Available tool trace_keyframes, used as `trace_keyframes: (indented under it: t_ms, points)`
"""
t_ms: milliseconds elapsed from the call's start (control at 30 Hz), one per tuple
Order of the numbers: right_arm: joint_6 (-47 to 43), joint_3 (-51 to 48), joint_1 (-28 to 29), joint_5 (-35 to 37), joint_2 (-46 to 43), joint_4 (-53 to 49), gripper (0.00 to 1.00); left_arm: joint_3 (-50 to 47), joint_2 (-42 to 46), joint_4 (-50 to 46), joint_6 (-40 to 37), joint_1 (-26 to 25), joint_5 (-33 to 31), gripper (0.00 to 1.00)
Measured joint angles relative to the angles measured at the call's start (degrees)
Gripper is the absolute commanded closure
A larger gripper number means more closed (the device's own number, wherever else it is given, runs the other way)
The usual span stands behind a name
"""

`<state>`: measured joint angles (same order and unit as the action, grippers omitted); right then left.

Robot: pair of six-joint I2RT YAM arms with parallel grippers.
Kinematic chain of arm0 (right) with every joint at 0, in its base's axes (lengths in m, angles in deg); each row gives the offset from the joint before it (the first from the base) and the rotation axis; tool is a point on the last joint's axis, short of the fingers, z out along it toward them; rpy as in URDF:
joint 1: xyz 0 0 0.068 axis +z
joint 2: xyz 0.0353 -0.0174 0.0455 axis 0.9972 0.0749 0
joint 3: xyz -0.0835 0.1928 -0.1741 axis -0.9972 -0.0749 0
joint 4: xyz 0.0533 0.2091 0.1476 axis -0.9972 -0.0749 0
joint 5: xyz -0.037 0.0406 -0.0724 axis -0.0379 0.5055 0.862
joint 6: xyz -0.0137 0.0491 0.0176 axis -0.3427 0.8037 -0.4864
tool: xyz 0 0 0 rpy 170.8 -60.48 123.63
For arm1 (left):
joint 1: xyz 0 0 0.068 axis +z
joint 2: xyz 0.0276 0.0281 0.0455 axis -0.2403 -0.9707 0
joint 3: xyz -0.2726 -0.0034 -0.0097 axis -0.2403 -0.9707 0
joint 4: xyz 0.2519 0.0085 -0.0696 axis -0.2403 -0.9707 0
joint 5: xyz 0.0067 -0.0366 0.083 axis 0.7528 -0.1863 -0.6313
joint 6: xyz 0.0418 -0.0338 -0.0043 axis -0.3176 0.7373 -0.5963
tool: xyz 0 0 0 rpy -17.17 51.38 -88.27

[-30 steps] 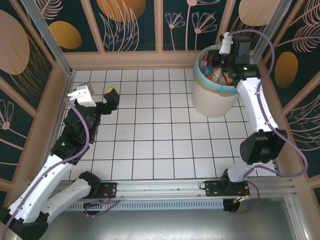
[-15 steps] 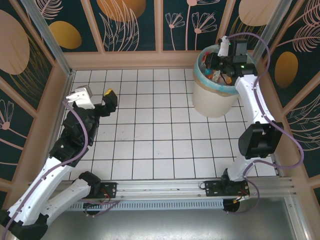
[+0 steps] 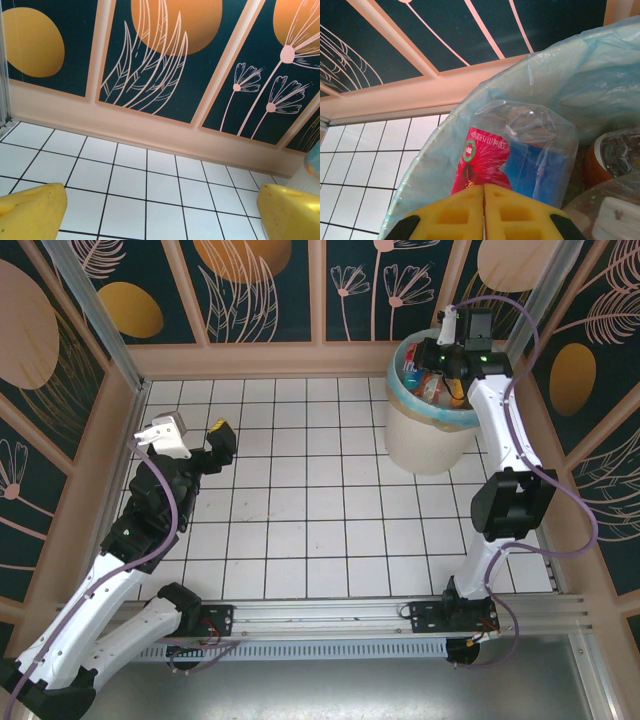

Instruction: Put the plastic bottles in the bin

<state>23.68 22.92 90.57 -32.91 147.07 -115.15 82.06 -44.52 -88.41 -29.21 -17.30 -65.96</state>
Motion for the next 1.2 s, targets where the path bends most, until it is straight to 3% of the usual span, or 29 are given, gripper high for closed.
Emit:
trace_keyframes:
  t_ms: [233,300,367,500,667,767,967,1067,1200]
  points:
    - [0.2,3.6,0.4,0.0,-1.4,-2.8,0.8,0.0,-0.4,0.2,0.0,0.0,-0.9,0.03]
    - [0.3,0.6,0.5,0.2,-5.1,-1.3,0.72,-0.7,-0.5,0.9,-0.2,0.0,-1.8,0.03]
    - [0.7,-7.2,0.5,0.8,-12.2,2.7,0.62,-2.6,-0.4,2.6,-0.7,0.0,-3.6,0.03]
    - [0.9,-33.7,0.6,5.7,-36.1,16.5,0.37,-11.1,0.0,9.0,-3.3,0.0,-9.9,0.02]
    - [-1.0,-57.5,0.6,17.8,-61.5,28.2,0.34,-25.6,0.0,20.5,-8.7,0.0,-19.2,0.02]
    - [-2.7,-65.2,0.6,23.1,-69.1,32.0,0.33,-33.0,0.4,29.4,-12.6,0.5,-22.8,0.02]
    - [-2.6,-83.0,0.6,27.3,-75.0,37.0,0.29,-42.0,0.7,43.7,-15.5,7.7,-22.8,0.01]
    - [-1.6,-91.1,0.6,27.4,-73.1,40.5,0.29,-43.5,-2.4,47.5,-14.8,13.1,-20.7,0.02]
    - [-0.6,-99.4,0.6,29.0,-67.8,49.2,0.28,-44.1,-10.0,53.1,-14.7,16.6,-17.4,0.01]
